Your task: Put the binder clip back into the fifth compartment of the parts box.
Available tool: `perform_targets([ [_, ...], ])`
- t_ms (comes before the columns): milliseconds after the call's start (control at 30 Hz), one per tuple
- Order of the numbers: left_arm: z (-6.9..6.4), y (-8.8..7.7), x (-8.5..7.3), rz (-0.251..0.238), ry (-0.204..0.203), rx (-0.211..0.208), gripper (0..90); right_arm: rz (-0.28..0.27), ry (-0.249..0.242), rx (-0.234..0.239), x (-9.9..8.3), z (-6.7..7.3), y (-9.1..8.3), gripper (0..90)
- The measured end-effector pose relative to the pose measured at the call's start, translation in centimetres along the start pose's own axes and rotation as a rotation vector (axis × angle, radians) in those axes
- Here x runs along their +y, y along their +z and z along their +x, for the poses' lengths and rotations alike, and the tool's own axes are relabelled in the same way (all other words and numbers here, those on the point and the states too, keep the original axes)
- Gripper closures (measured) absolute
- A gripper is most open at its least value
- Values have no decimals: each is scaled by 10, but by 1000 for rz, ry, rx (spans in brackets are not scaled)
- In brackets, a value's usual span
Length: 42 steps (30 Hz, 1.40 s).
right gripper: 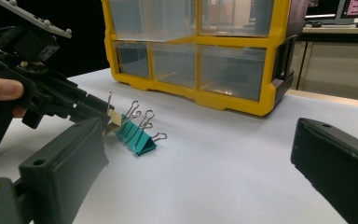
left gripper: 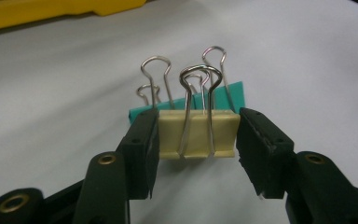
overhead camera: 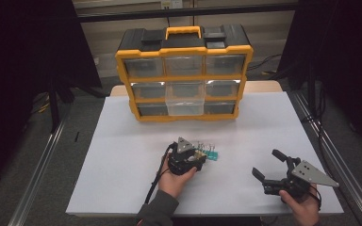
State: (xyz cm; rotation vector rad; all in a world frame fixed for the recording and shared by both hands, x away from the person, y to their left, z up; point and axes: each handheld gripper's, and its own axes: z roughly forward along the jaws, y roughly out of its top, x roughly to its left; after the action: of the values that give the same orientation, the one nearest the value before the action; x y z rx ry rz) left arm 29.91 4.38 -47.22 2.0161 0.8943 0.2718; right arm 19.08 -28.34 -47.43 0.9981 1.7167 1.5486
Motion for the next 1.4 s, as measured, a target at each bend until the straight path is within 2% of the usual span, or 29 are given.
perform_targets([
  [200,0,-6,2,-52,4,-1,500,1,-1,1,0,0,0,25],
  [367,2,-13,7,-105,-17,-37,500,-1,1,1,0,1,1,24],
  [433,2,-19,12,-137,-18,-49,500,1,1,0,0,1,1,24],
  [567,2,-26,19,-172,-24,-60,499,0,1,2,0,1,1,24],
  [633,1,-33,27,-210,-27,-62,499,0,1,0,0,1,1,24],
  [833,2,-46,44,-260,-27,-68,499,-1,0,0,0,1,1,24],
  [1000,2,-52,53,-278,-8,-71,499,1,1,0,0,1,1,24],
  [1133,1,-57,62,-284,-8,-73,499,-2,0,4,0,1,1,24],
  [1200,3,-60,66,-289,8,-78,500,-3,1,4,0,1,1,24],
  [1233,2,-62,69,-291,-5,-71,500,-3,-1,6,0,1,1,24],
  [1367,5,-67,77,-297,9,-66,499,-2,0,5,0,1,1,24],
  [1400,5,-68,79,-308,-6,-71,499,-2,0,4,0,1,1,24],
])
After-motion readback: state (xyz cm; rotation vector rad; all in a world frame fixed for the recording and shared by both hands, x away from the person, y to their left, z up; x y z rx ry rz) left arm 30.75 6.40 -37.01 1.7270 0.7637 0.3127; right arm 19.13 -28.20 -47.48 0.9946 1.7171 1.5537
